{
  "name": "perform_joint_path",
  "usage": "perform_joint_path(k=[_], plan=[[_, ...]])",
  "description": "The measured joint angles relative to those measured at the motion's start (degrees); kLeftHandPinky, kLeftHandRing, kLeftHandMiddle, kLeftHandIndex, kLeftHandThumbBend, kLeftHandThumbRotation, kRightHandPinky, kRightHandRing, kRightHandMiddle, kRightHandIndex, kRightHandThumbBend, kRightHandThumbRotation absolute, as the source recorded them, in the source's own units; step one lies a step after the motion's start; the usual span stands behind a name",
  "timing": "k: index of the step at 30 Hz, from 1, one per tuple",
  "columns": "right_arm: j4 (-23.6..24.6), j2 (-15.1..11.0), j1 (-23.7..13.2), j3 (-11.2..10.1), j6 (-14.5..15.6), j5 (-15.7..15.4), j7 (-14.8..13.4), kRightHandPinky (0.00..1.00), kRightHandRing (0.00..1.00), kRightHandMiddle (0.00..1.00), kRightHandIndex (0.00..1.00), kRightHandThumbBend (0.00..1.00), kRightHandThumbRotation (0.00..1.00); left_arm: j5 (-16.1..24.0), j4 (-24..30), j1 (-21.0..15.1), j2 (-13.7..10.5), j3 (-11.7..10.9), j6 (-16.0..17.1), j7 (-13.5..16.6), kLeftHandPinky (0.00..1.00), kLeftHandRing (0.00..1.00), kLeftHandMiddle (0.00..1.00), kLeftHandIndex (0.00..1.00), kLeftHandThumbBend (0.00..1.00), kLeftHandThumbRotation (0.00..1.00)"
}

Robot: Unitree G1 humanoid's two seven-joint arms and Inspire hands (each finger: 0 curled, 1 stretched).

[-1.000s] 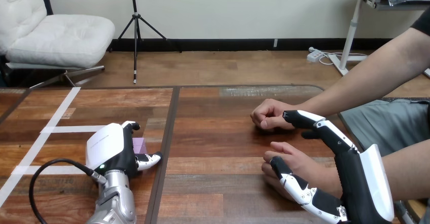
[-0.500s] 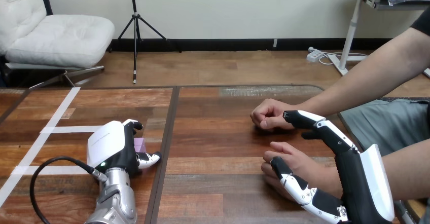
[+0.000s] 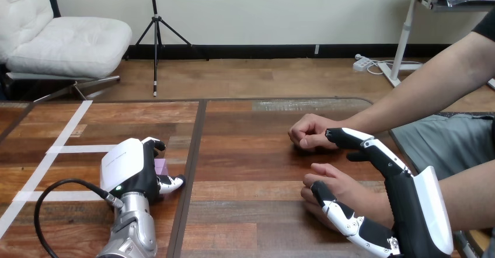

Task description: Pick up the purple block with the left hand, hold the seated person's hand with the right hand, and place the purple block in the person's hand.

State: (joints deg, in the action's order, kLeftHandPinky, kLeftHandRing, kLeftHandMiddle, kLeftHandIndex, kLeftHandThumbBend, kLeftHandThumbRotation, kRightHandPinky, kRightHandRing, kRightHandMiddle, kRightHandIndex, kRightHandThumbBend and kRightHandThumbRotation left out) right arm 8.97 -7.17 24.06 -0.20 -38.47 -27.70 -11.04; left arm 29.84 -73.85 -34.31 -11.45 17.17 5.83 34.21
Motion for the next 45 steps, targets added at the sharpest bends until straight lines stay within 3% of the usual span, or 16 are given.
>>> perform_joint_path(k=[45], plan=[[0.88, -0.01, 0.29, -0.02, 0.93, 0.55, 1.07, 0.71, 0.77, 0.76, 0.74, 0.48, 0.31, 0.36, 0.0, 0.0, -0.42, 0.57, -0.13, -0.2, 0.7, 0.75, 0.76, 0.73, 0.67, 0.0]])
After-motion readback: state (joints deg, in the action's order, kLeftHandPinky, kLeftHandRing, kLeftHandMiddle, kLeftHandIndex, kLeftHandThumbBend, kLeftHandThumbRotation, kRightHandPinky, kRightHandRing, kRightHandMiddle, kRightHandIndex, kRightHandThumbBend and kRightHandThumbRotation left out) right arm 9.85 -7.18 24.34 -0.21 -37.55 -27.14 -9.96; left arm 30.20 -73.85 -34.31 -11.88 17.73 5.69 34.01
